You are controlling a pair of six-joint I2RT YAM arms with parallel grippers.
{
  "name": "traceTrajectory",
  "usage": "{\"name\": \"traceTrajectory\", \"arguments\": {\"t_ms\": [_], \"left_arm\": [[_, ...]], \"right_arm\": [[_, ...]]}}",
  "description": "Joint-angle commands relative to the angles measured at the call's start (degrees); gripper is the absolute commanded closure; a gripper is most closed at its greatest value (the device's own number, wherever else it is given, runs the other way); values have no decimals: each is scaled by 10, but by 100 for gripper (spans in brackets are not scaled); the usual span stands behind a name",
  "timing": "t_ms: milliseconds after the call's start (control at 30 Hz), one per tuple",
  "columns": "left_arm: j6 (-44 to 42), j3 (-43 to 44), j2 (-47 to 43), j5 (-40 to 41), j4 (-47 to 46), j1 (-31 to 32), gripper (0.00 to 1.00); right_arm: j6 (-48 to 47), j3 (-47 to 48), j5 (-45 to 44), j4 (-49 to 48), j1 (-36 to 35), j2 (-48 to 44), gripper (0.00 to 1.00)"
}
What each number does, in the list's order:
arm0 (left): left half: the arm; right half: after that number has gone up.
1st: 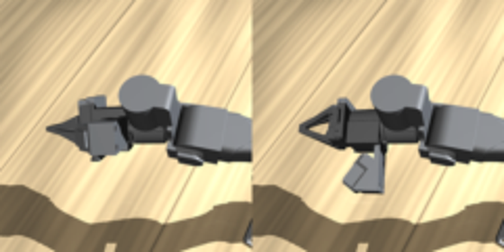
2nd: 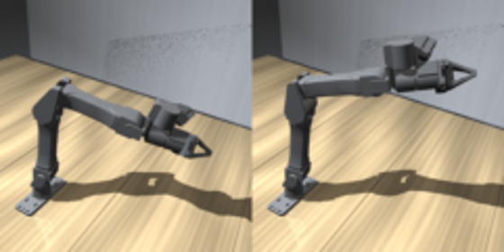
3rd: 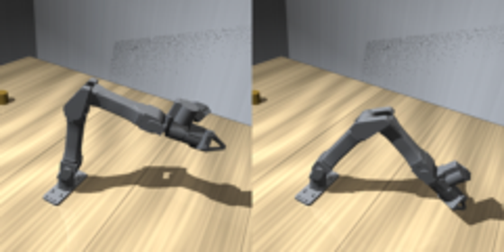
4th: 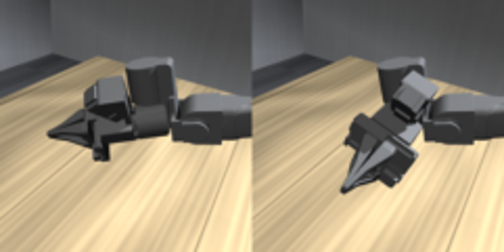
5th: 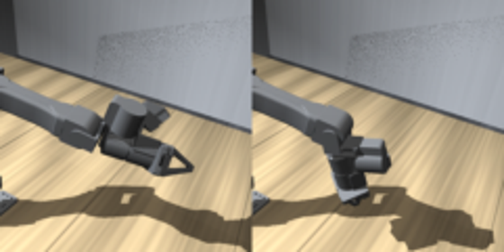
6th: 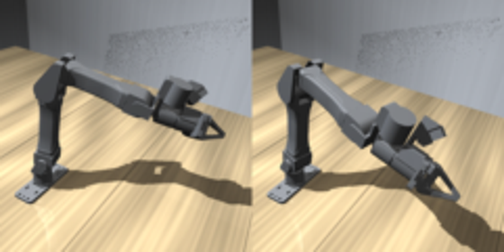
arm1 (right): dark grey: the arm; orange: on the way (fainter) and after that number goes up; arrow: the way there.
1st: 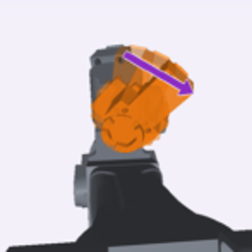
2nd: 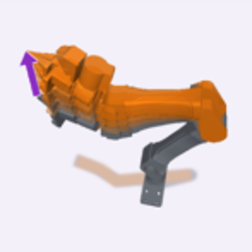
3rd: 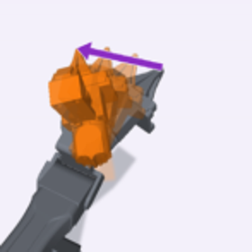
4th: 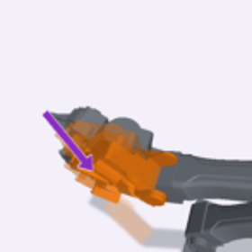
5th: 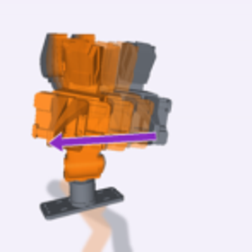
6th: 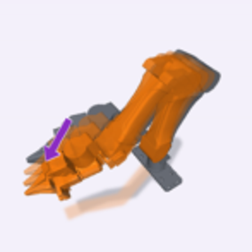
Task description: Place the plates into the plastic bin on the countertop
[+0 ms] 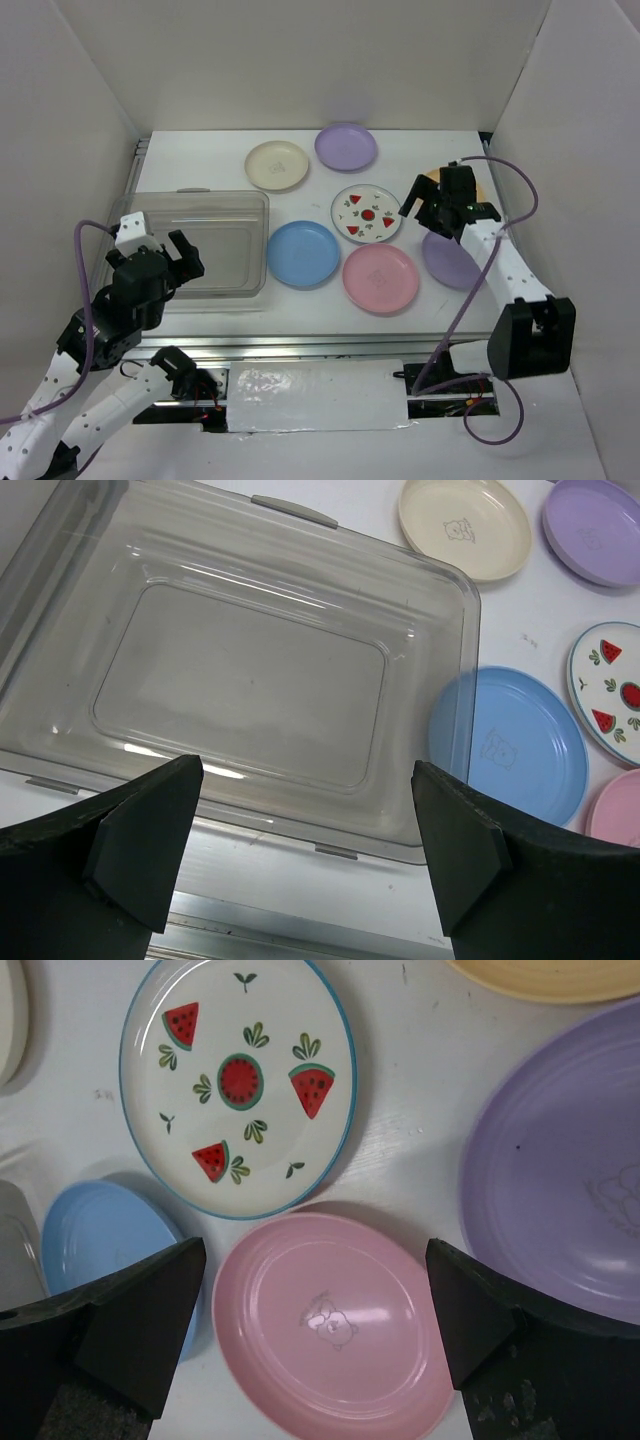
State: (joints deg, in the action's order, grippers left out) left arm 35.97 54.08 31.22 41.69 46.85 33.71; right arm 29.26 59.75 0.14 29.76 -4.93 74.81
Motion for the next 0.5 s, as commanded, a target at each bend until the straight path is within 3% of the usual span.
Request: {"name": "traceTrajectory", "arguments": {"t_ms": [0, 233, 400, 467], "left_arm": [[-12, 2, -1, 1, -26, 3, 1], [-12, 2, 9, 2, -27, 3, 1], [-15, 2, 15, -2, -29, 2, 1], [-16, 1, 16, -4, -30, 2, 1]], "right_arm": [[-23, 47, 46, -51, 15, 53, 2], [-7, 97, 37, -59, 19, 193, 5], [12, 107, 34, -79, 19, 270, 12], [16, 113, 37, -77, 19, 298, 19]]}}
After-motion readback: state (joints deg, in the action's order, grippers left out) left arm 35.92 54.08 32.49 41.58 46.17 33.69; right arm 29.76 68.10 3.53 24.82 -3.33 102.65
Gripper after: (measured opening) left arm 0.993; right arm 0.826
